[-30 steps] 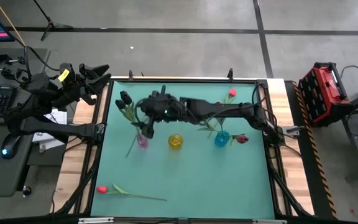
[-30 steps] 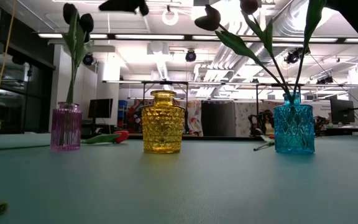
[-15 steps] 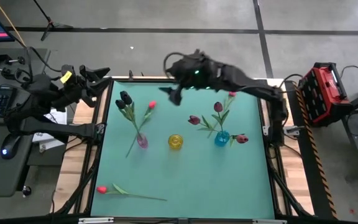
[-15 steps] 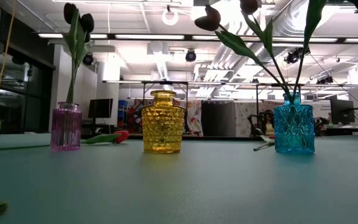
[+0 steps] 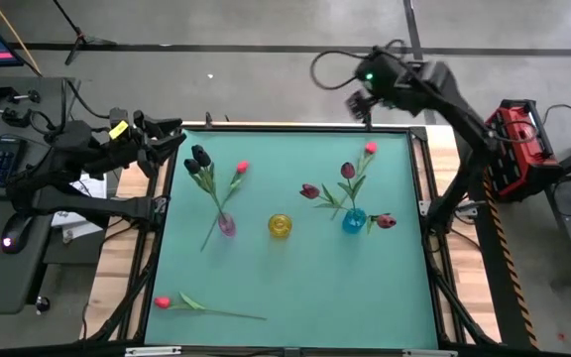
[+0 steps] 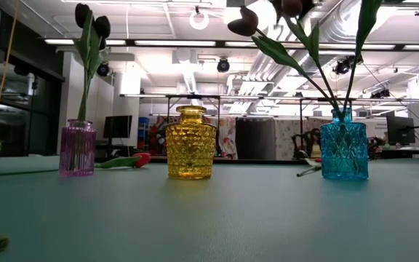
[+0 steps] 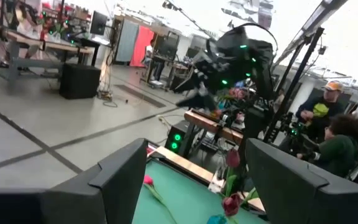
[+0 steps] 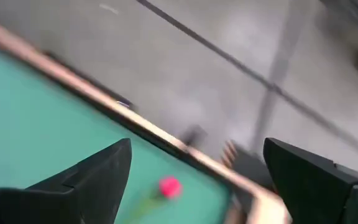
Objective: Sort flowers into vase by color
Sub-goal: Put the top right pink flower into the yellow vase
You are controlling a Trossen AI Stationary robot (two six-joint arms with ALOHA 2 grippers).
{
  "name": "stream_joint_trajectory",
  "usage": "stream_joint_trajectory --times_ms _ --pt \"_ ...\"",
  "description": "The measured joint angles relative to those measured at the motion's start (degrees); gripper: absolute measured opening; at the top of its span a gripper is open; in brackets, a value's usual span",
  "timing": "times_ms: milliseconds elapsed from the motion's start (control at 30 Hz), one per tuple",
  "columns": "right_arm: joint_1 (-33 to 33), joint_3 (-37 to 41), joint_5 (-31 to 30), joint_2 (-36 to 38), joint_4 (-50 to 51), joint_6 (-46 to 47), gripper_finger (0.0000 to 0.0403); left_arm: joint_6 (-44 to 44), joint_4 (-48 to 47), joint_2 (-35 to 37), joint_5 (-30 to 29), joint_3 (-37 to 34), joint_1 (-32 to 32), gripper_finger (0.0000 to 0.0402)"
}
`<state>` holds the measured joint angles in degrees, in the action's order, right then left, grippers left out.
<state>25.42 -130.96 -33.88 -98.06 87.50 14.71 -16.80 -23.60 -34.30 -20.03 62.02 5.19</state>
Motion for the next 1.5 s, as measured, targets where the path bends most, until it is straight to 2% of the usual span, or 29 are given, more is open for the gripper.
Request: stream_joint_trajectory --times_ms 33,100,200,300,467,633,767,1100,1233,1367,1433,1500 --pt "1.9 1.1 -1.7 0.8 2.7 3.3 0.0353 -0.1 -0.4 0.0 0.0 0.0 0.0 0.0262" --pt "5.7 6.6 -1.9 4.4 1.7 7.6 0.035 -0.1 -0.8 0.0 0.0 0.0 0.0 0.0262" --pt "11.3 19.8 2.6 11.9 -2.8 12.7 0.0342 -1.7 -1.1 0.0 0.0 0.0 0.0 0.0262" --pt "16.5 36.8 6.0 18.9 -8.0 18.5 0.0333 -3.0 -1.1 0.0 0.0 0.0 0.0 0.0262" --pt "22.2 61.8 20.5 25.8 -27.9 29.2 0.0325 -3.2 -1.1 0.0 0.0 0.0 0.0 0.0262" --pt "22.2 76.1 31.1 22.7 -46.0 38.8 0.0325 -5.2 -1.0 -0.2 0.0 0.0 0.0 0.0262" --pt "20.3 79.4 33.2 16.8 -51.3 42.3 0.0325 -5.6 -1.0 -0.1 -0.1 0.0 0.0 0.0262" --pt "16.9 77.7 29.0 5.1 -48.8 44.5 0.0324 -5.6 -1.0 -0.2 -0.1 0.0 0.0 0.0262" --pt "16.8 77.7 28.2 2.3 -48.4 45.3 0.0309 -5.6 -1.0 -0.2 0.0 0.0 0.0 0.0262" --pt "16.8 77.7 26.6 1.6 -49.1 44.3 0.0263 -5.6 -1.0 -0.2 -0.1 0.0 0.0 0.0262" --pt "16.8 77.7 25.3 1.6 -49.0 42.9 0.0218 -5.6 -1.0 -0.2 -0.1 0.0 0.0 0.0262" --pt "16.9 77.7 24.9 2.0 -48.8 40.7 0.0157 -5.6 -1.0 -0.2 -0.1 0.0 0.0 0.0262"
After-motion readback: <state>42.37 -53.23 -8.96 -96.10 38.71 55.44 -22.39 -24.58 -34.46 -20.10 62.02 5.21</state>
